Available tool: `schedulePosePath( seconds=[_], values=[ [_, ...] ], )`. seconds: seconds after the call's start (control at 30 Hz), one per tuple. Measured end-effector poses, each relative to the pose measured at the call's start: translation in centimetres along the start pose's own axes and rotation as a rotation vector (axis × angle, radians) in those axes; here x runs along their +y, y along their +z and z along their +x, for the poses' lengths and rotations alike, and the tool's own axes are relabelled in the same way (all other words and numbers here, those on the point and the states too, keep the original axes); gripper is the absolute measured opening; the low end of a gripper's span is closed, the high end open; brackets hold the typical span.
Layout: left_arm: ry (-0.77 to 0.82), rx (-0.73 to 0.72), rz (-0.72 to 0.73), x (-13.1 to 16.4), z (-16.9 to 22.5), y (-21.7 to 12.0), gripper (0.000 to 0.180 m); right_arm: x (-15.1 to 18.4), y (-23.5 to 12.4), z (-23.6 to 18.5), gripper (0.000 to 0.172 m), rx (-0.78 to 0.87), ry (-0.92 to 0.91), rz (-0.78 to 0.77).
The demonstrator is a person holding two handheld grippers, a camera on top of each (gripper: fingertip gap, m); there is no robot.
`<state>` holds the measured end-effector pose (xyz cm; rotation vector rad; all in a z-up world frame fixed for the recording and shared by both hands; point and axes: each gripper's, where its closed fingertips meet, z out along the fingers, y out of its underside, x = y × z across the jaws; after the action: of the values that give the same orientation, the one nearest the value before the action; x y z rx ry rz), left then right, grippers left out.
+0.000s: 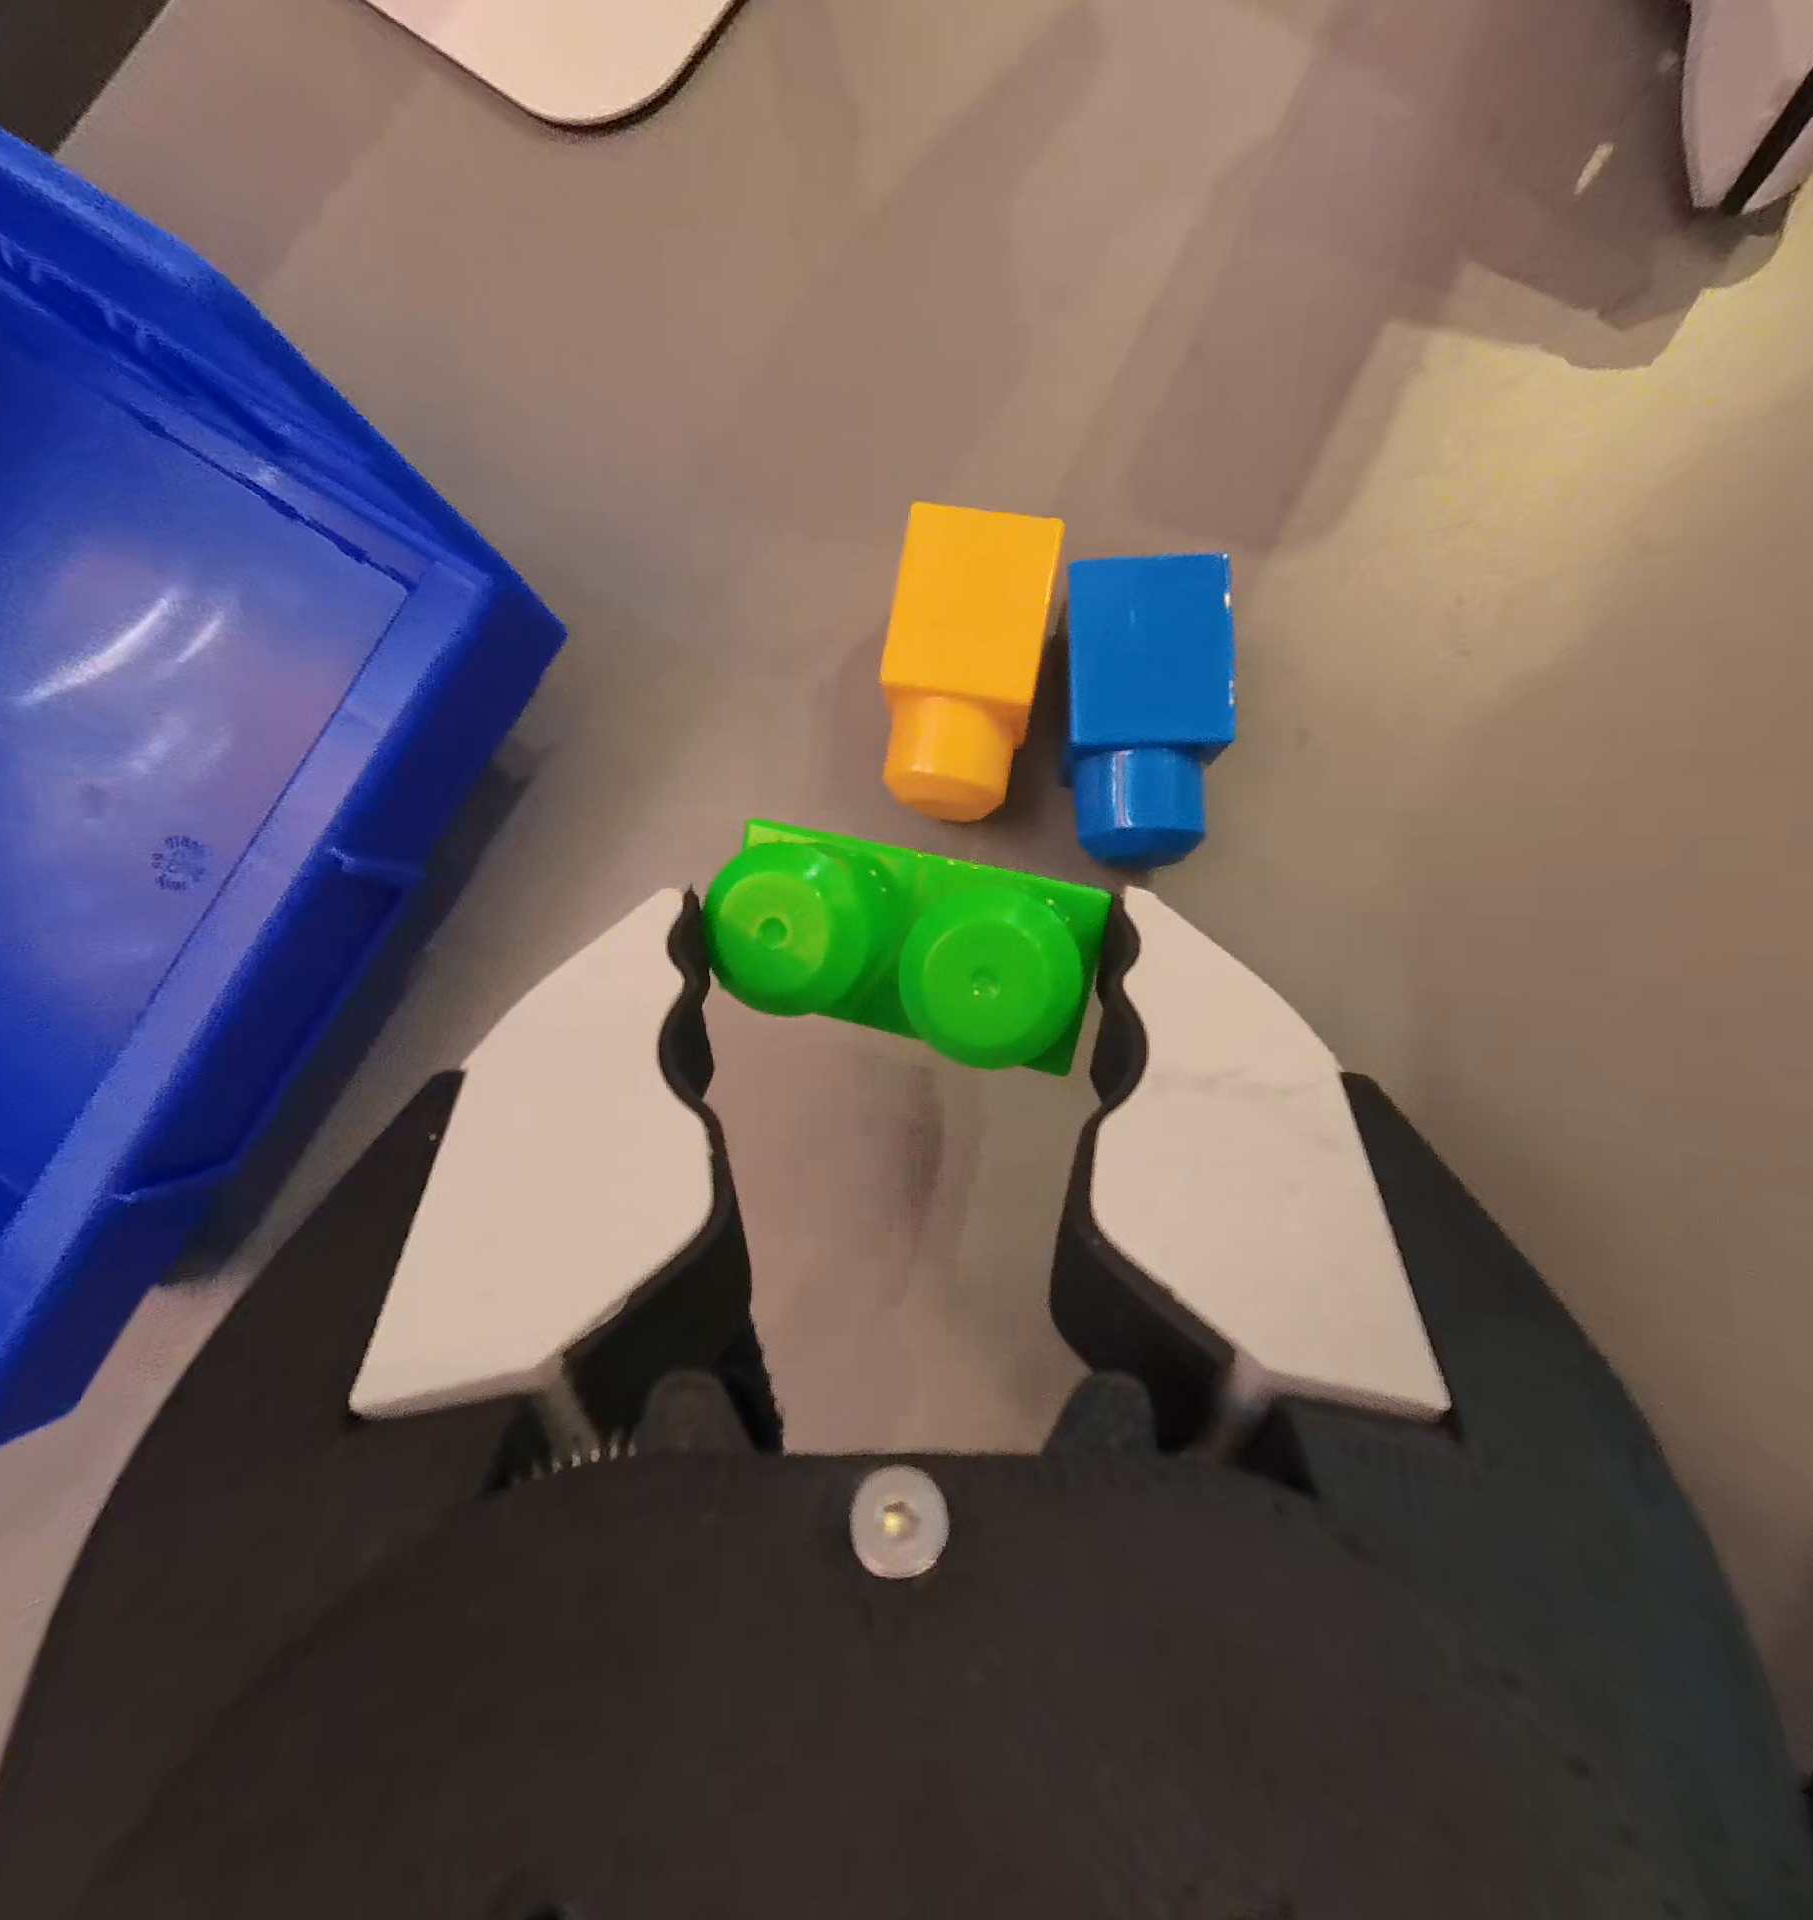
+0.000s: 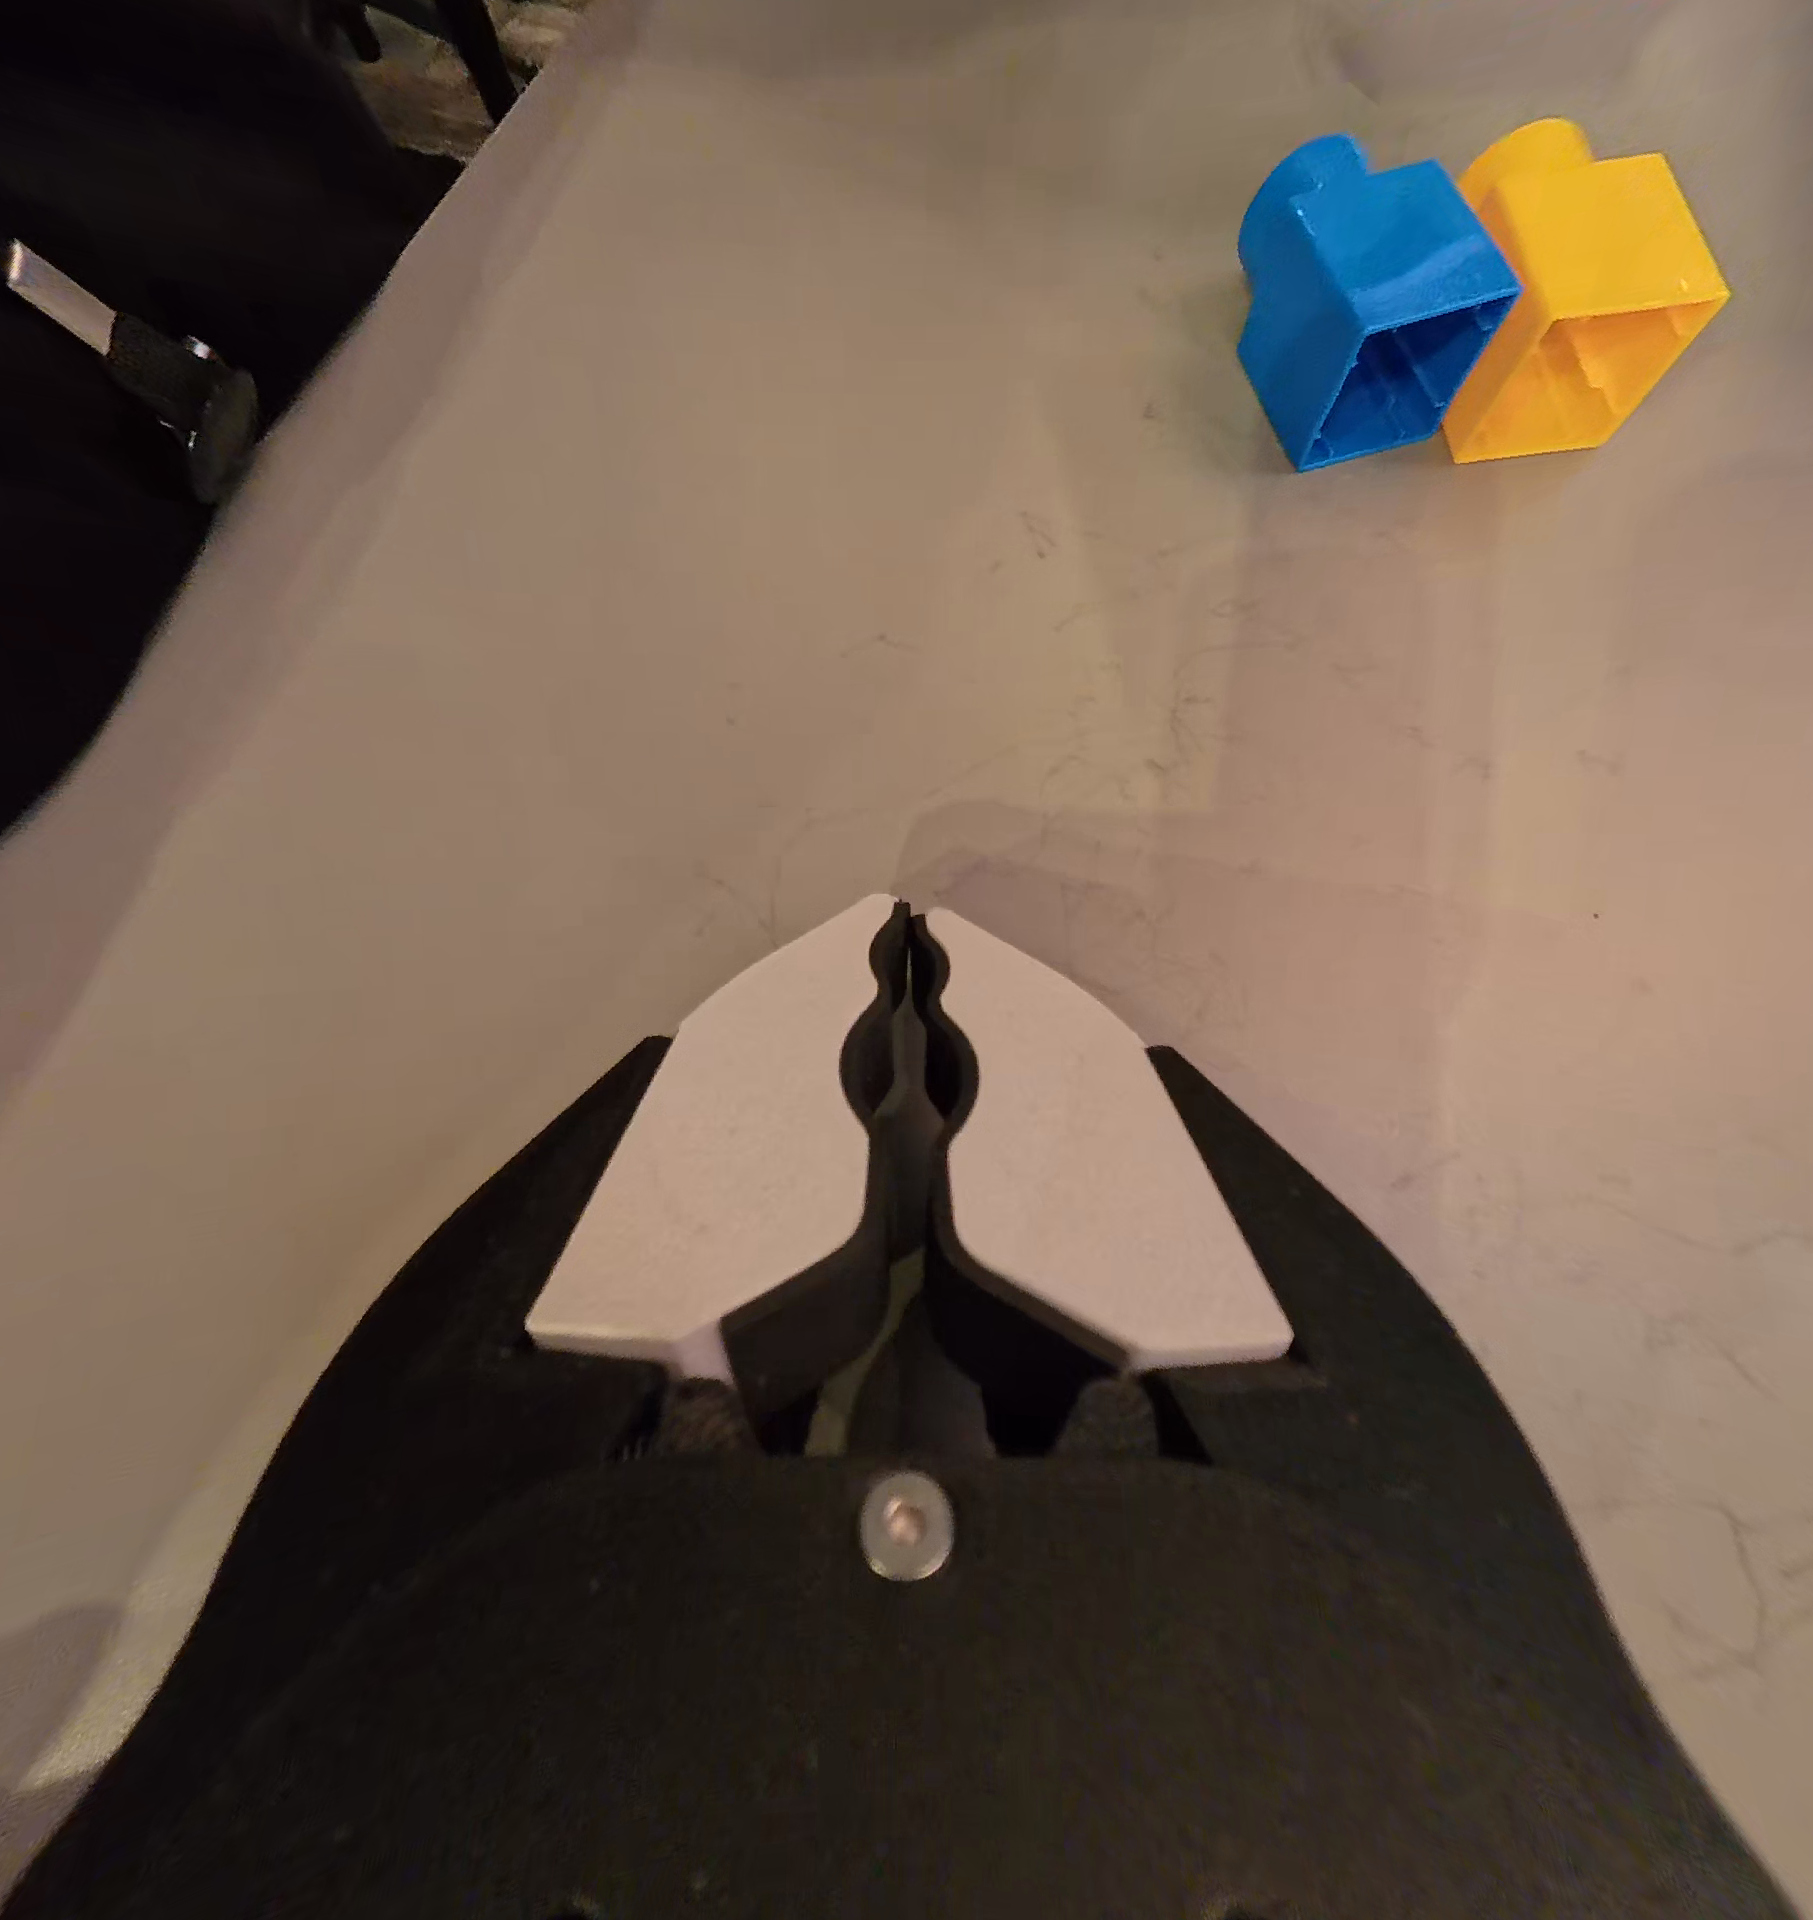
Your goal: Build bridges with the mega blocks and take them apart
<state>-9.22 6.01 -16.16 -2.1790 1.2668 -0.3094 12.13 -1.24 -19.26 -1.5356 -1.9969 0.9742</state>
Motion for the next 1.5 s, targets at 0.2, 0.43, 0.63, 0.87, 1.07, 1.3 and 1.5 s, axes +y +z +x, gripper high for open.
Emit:
schedulePosePath(
  seconds=[0.2, 0.43, 0.63, 0.87, 1.07, 1.3, 1.5],
  values=[
    [0.002, -0.02, -0.011, 1.0, 0.4, 0.8, 0.071, 0.0, 0.0, 0.0, 0.0, -0.001, 0.0, -0.002],
    [-0.025, -0.013, 0.02, 1.6, 0.4, 1.5, 0.072, 0.0, 0.1, 0.0, 0.0, -0.001, 0.002, -0.002],
    [-0.032, 0.011, 0.115, 2.1, 1.1, 2.1, 0.072, 0.1, 0.1, 0.0, 0.0, -0.002, 0.001, -0.007],
    [-0.068, -0.003, 0.077, 4.6, 1.0, 2.1, 0.09, 0.0, 0.1, 0.0, 0.0, -0.002, 0.001, -0.006],
    [-0.053, -0.046, 0.105, 5.4, 0.5, 0.6, 0.093, -1.3, -0.1, 1.7, 0.008, 0.072, 0.057, 0.072],
    [-0.036, -0.065, 0.15, 4.0, 0.0, 0.4, 0.093, -5.0, 1.3, 7.0, 0.019, 0.189, 0.1, 0.173],
    [0.009, -0.075, 0.133, 3.6, 0.5, 0.6, 0.093, -7.2, 4.8, 10.3, 0.026, 0.186, 0.03, 0.113]
  ],
)
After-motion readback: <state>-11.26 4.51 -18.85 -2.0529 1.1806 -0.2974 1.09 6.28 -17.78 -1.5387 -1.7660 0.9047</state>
